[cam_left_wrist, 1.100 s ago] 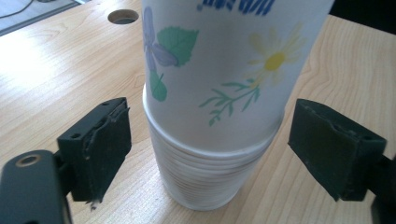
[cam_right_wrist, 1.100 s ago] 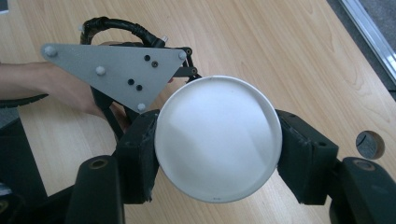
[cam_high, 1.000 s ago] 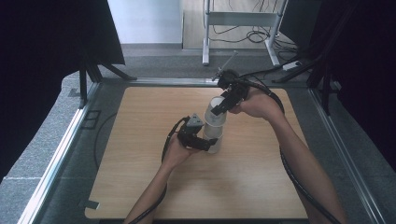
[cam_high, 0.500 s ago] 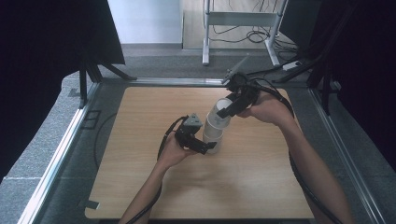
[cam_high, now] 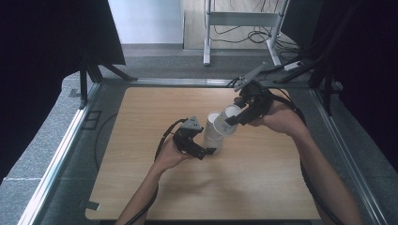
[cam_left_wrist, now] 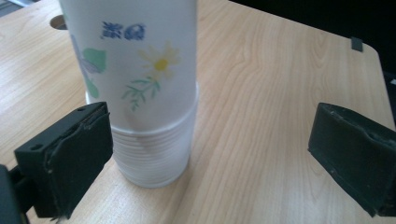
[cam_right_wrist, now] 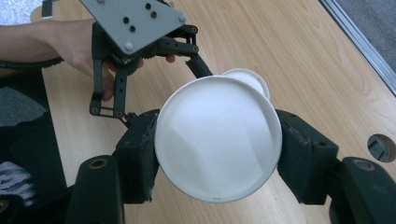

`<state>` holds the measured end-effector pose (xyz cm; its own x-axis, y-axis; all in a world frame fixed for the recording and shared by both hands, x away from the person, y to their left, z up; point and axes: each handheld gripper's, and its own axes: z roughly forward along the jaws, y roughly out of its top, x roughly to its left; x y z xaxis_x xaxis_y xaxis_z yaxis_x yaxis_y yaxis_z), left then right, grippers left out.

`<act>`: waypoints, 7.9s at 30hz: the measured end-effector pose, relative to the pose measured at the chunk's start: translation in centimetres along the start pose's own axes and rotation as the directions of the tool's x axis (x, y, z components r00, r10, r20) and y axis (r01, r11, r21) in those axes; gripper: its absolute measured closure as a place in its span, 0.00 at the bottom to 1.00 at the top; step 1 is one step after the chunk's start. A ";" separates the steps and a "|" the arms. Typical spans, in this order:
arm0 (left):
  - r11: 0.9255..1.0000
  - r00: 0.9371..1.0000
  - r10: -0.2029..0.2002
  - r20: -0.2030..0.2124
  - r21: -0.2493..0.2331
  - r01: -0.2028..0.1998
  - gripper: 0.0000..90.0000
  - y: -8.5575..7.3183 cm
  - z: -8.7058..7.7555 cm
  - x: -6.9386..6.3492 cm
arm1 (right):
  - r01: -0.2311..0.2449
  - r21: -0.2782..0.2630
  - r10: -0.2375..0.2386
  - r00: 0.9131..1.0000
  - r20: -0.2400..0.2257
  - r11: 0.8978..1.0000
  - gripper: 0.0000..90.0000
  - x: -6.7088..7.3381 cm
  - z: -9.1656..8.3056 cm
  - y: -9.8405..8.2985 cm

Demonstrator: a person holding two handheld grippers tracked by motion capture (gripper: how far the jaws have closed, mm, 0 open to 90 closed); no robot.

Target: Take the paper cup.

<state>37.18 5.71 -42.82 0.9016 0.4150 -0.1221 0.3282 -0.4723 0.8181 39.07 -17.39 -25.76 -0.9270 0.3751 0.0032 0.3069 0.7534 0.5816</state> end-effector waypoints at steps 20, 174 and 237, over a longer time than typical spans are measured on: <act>0.999 0.994 0.023 0.108 -0.038 -0.019 0.00 -1.3 -1.2 -0.9 | 0.004 -0.046 -0.006 0.999 -0.039 0.999 0.40 1.5 0.6 -3.8; 0.855 0.919 0.381 0.101 0.339 -0.392 0.39 -2.2 2.6 -7.3 | 0.284 0.267 -0.252 0.956 -0.148 0.921 0.32 7.3 12.5 -9.0; 0.968 0.956 0.233 0.178 0.050 -0.245 0.12 -2.6 0.0 -6.0 | 0.171 -0.129 -0.190 0.969 -0.158 0.977 0.41 6.4 9.4 -13.1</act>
<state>30.90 4.45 -44.15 0.9886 0.1484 -0.0259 0.1106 -0.5977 0.7941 31.13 -19.75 -41.02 -0.9906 0.1351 0.0209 0.1138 0.7304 0.6734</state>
